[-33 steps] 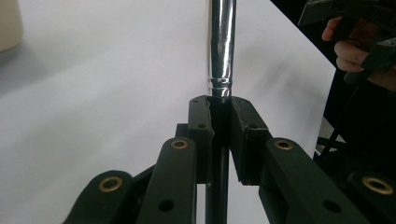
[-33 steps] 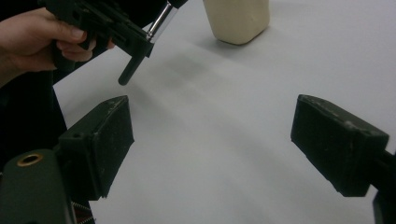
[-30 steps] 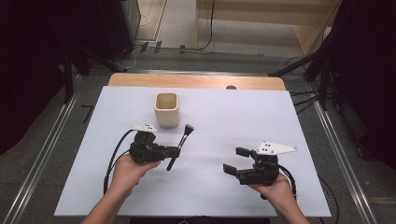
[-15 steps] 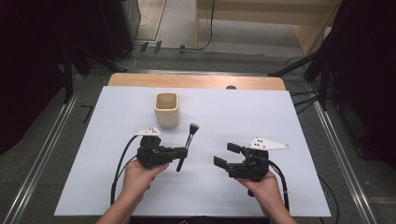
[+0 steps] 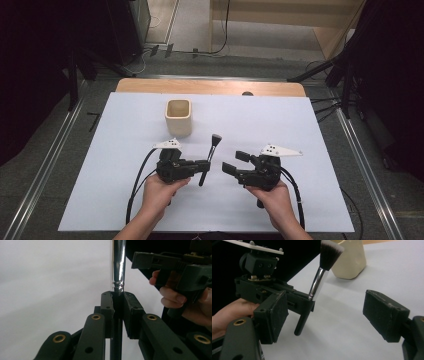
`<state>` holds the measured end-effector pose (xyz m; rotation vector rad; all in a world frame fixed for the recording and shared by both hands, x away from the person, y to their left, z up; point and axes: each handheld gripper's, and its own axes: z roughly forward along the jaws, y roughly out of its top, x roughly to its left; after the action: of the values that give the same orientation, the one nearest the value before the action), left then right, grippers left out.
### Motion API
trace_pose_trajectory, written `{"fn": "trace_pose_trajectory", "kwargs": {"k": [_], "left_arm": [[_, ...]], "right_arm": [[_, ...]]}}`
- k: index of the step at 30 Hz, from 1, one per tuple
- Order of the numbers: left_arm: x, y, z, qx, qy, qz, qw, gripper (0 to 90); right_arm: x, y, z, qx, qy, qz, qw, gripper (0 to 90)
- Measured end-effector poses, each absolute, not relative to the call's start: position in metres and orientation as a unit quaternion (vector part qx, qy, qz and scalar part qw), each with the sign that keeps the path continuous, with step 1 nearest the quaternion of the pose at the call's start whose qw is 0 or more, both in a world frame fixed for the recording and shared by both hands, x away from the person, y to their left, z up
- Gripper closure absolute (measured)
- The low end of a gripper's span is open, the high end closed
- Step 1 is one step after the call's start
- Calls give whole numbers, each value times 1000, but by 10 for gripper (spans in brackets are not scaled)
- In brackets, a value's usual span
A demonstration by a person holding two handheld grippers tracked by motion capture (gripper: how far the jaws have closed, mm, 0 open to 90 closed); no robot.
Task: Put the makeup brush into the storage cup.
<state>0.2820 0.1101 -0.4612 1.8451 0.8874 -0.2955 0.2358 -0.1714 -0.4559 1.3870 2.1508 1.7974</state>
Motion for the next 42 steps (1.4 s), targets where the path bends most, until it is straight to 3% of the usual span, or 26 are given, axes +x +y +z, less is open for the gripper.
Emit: {"fn": "trace_pose_trajectory", "kwargs": {"k": [17, 32, 40, 42], "left_arm": [[283, 88, -468, 755, 352, -151, 532, 807], [279, 76, -477, 748, 350, -159, 540, 805], [280, 75, -477, 759, 335, -156, 536, 794], [282, 74, -475, 770, 332, -150, 523, 733]], "right_arm": [[251, -161, -468, 469, 653, 595, -30, 350], [261, -160, -477, 489, 630, 599, -71, 760], [263, -162, -477, 491, 626, 600, -91, 779], [263, -162, -477, 487, 626, 601, -95, 779]]}}
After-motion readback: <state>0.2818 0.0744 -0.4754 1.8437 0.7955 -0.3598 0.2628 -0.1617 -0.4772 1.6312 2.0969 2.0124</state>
